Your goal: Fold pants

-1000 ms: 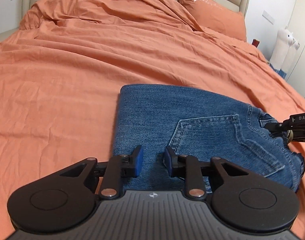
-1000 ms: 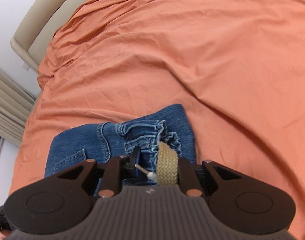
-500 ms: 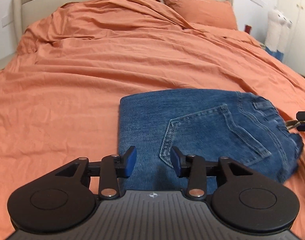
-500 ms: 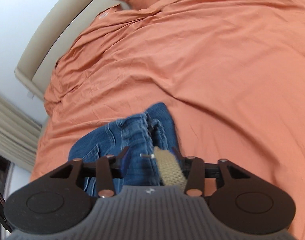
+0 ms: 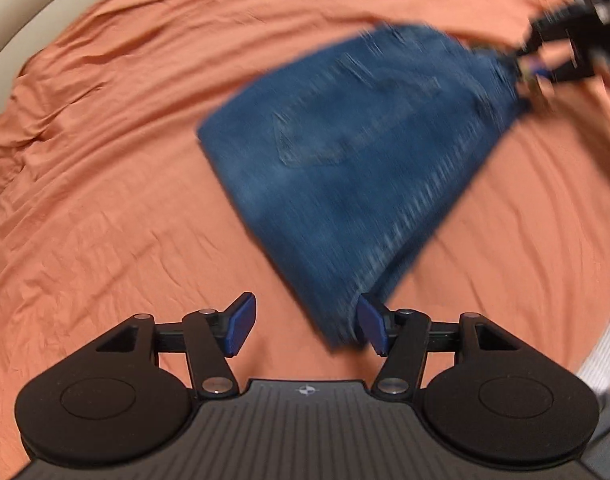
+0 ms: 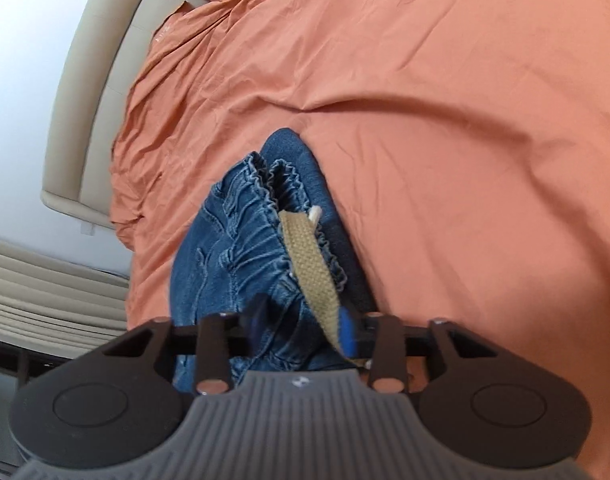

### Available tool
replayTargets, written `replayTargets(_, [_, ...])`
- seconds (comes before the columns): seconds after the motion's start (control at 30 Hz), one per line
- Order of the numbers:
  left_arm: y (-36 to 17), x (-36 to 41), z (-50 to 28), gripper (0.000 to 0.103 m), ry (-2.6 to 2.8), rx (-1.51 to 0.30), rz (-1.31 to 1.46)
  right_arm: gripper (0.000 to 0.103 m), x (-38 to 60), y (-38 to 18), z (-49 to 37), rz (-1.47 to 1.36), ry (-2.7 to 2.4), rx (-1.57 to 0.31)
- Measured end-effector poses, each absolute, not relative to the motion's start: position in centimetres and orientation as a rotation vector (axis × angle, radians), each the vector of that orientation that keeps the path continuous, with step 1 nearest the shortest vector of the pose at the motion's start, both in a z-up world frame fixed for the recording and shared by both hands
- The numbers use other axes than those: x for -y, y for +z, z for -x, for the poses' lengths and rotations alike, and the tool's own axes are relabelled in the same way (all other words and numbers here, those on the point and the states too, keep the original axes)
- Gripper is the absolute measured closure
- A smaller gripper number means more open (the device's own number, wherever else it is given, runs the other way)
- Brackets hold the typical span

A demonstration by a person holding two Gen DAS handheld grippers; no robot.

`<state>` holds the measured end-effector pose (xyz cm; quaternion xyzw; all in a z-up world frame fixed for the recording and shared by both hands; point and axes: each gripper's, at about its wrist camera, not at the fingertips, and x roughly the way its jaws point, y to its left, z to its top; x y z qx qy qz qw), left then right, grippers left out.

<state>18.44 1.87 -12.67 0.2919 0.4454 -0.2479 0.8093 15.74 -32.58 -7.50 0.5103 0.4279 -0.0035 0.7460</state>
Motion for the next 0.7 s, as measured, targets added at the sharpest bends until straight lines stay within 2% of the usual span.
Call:
replayTargets(0.23, [-15.9,0.0,-18.8,0.037,-0.484,-0.964,-0.663,0.095,31.9,-5.8,-15.0,-1.010,-0.022,-0.883])
replayTargets(0.3, [-16.1,-0.2,-19.4,0.068,-0.445,-0.988,-0.638,0.095,31.7,-6.2,-15.4,-0.975,-0.034,-0.910])
replayTargets(0.37, [-15.7,-0.4,-19.3,0.079,-0.463,-0.999,-0.626,0.095,31.7,-6.7,-15.6,-0.964,-0.040,-0.929])
replayTargets(0.5, [-14.3,0.4,-17.3,0.086,-0.471,-0.925,-0.794,0.095,32.0,-7.2,-15.5,-0.990,-0.055,-0.943])
replayTargets(0.6, [-15.9,0.6,-17.6,0.092,-0.491,-1.002,-0.860,0.095,31.9,-7.4,-15.6,-0.967,-0.070,-0.970])
replayTargets(0.7, [-18.5,0.2,-18.5,0.092,-0.490,-1.089,-0.849,0.096,31.8,-8.0,-15.7,-0.957,-0.078,-0.997])
